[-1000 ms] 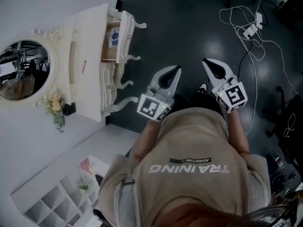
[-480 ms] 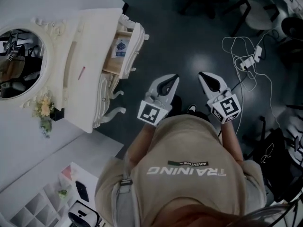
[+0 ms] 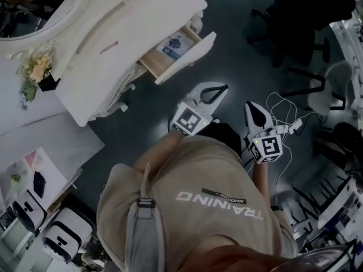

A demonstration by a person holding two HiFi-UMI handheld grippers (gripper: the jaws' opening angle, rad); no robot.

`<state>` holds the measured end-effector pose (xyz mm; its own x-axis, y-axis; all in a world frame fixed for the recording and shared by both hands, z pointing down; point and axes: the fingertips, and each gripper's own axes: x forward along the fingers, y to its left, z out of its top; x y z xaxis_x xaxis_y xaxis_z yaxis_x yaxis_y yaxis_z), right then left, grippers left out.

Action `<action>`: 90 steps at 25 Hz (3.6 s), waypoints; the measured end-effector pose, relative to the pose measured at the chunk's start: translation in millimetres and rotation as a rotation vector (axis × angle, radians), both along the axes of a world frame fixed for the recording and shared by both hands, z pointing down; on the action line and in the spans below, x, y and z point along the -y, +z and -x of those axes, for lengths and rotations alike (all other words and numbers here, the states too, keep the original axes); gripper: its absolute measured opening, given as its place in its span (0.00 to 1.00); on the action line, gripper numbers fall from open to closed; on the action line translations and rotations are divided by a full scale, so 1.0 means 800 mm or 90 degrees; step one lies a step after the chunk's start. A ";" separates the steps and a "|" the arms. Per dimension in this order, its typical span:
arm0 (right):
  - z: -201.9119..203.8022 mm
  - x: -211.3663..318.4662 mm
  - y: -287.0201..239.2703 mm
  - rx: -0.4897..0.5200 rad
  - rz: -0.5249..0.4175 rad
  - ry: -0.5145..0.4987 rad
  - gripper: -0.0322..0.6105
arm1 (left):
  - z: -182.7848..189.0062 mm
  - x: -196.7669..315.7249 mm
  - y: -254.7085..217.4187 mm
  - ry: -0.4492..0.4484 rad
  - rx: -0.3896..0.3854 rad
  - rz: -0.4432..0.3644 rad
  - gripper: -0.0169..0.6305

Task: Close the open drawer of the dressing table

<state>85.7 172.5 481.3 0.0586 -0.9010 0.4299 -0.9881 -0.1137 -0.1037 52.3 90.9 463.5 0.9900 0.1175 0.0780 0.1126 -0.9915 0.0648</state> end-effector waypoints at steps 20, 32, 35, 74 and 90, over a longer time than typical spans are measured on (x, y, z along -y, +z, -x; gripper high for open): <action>-0.138 0.272 0.087 0.050 0.022 -0.513 0.05 | -0.033 0.158 0.078 -0.524 0.169 0.077 0.03; -0.133 0.251 0.287 0.092 0.244 -0.544 0.05 | 0.103 0.148 0.223 -0.673 0.284 0.218 0.03; -0.135 0.256 0.304 0.109 0.286 -0.525 0.05 | 0.124 0.165 0.258 -0.659 0.312 0.212 0.03; -0.111 0.416 0.431 0.158 0.534 -0.579 0.05 | 0.206 0.319 0.431 -0.570 0.488 0.538 0.03; -0.129 0.541 0.406 0.170 0.482 -0.581 0.05 | 0.201 0.430 0.418 -0.656 0.431 0.520 0.03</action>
<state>188.7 -260.3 805.8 -0.6364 -0.0802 0.7672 -0.6945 0.4923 -0.5247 -108.4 -253.5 798.0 0.4653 -0.3611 0.8081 -0.8810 -0.2775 0.3833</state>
